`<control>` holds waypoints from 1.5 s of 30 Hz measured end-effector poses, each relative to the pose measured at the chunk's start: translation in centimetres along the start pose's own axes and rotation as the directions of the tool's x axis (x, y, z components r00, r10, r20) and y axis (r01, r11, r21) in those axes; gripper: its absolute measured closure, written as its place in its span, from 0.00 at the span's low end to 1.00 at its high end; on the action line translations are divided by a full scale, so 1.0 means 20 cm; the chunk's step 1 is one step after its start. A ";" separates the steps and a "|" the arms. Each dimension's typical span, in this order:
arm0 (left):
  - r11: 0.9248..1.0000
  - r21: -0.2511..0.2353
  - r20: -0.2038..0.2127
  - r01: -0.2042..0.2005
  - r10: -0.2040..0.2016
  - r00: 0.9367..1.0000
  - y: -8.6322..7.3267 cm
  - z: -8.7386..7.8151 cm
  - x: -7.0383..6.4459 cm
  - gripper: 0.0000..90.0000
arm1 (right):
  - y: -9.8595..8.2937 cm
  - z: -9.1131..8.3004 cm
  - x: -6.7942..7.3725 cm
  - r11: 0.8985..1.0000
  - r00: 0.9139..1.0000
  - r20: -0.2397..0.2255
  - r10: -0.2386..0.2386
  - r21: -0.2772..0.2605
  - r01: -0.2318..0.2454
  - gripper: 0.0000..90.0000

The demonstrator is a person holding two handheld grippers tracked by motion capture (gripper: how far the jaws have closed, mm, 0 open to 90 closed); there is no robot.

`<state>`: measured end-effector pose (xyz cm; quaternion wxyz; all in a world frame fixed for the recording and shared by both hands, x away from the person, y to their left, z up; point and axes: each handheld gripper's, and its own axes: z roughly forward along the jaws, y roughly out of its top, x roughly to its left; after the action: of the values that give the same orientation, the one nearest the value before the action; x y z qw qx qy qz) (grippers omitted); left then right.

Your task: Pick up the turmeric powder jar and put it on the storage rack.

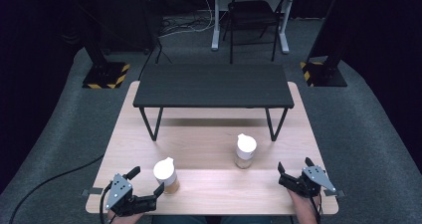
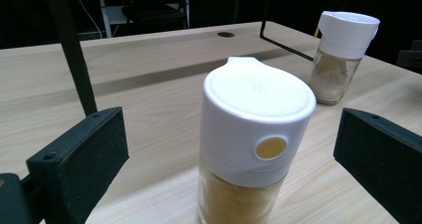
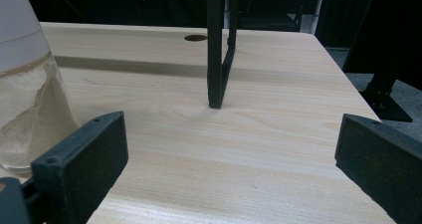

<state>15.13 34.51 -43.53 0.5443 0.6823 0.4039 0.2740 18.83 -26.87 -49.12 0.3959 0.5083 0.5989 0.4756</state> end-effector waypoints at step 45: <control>0.997 0.077 -0.020 -0.018 0.020 1.000 0.05 0.21 -0.08 0.19 | 0.00 0.00 0.00 1.000 1.000 -0.003 0.004 -0.003 -0.004 0.00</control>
<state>17.99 30.97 -43.51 0.5106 0.7037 0.4133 0.2706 18.82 -26.98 -49.16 0.3946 0.5082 0.5980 0.4780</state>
